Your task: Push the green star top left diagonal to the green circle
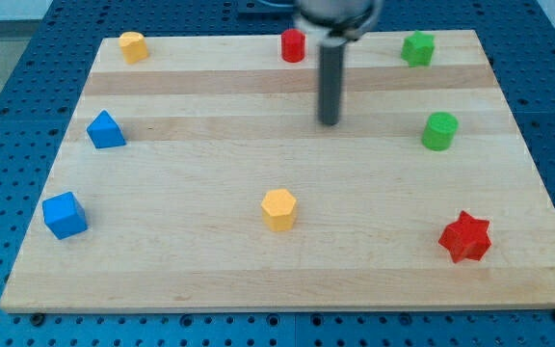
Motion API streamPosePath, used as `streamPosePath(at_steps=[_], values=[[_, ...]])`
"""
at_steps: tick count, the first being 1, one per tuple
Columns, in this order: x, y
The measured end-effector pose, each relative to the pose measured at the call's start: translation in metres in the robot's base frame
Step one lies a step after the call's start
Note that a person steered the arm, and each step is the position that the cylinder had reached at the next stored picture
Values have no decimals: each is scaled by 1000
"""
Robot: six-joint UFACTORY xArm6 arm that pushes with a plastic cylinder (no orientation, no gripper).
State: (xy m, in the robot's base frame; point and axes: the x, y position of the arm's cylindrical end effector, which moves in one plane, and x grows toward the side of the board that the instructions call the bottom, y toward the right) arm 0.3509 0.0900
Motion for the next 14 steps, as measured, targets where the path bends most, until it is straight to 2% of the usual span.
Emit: streamPosePath(at_steps=[1,2,3,4,5,6,7,9,10,14], values=[[-18,140],[-107,190],[-158,157],[-134,34],[-112,10],[-155,56],[-147,143],[-40,-15],[-29,-21],[-38,-25]])
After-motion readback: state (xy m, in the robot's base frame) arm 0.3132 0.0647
